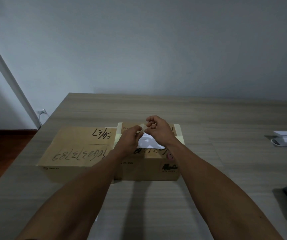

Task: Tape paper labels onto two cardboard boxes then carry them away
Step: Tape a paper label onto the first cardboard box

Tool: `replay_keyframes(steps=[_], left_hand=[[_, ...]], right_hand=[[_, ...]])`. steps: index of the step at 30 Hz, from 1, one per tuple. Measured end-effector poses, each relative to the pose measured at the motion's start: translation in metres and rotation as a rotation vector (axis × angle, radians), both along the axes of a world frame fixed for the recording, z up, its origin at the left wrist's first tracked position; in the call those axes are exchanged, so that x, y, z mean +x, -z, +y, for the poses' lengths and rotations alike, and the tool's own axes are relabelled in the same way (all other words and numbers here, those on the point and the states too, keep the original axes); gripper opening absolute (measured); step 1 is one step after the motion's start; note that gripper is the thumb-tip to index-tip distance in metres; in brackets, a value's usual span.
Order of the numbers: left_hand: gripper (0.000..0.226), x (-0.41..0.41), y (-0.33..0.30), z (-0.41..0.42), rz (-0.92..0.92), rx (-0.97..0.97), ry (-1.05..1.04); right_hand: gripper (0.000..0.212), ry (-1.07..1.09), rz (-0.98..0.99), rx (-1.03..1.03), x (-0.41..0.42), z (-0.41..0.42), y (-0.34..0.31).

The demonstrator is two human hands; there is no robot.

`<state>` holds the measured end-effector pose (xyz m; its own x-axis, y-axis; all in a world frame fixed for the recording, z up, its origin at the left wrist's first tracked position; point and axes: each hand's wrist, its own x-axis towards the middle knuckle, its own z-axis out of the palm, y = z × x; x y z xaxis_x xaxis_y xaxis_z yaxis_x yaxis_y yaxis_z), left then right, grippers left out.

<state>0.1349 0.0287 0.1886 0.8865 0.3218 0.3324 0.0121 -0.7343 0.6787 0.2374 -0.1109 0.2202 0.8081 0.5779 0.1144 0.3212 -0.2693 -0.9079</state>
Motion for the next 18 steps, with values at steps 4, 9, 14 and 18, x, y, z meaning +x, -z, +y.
replay_keyframes(steps=[4, 9, 14, 18], left_hand=[[0.023, -0.0012, 0.003, 0.0, 0.005, -0.006, 0.004], [0.022, -0.0006, -0.0007, 0.0019, -0.015, -0.016, 0.012], [0.023, 0.0004, 0.0015, 0.0028, 0.002, -0.011, 0.003], [0.026, 0.0002, 0.0061, 0.0047, 0.047, -0.009, 0.013]], right_hand=[[0.04, -0.025, 0.01, -0.012, 0.0004, 0.0019, 0.0024], [0.05, -0.02, 0.005, -0.005, -0.0002, 0.0036, -0.0015], [0.045, -0.019, 0.02, -0.021, 0.0012, 0.0049, -0.0025], [0.045, -0.015, 0.024, -0.034, 0.0026, 0.0029, -0.0017]])
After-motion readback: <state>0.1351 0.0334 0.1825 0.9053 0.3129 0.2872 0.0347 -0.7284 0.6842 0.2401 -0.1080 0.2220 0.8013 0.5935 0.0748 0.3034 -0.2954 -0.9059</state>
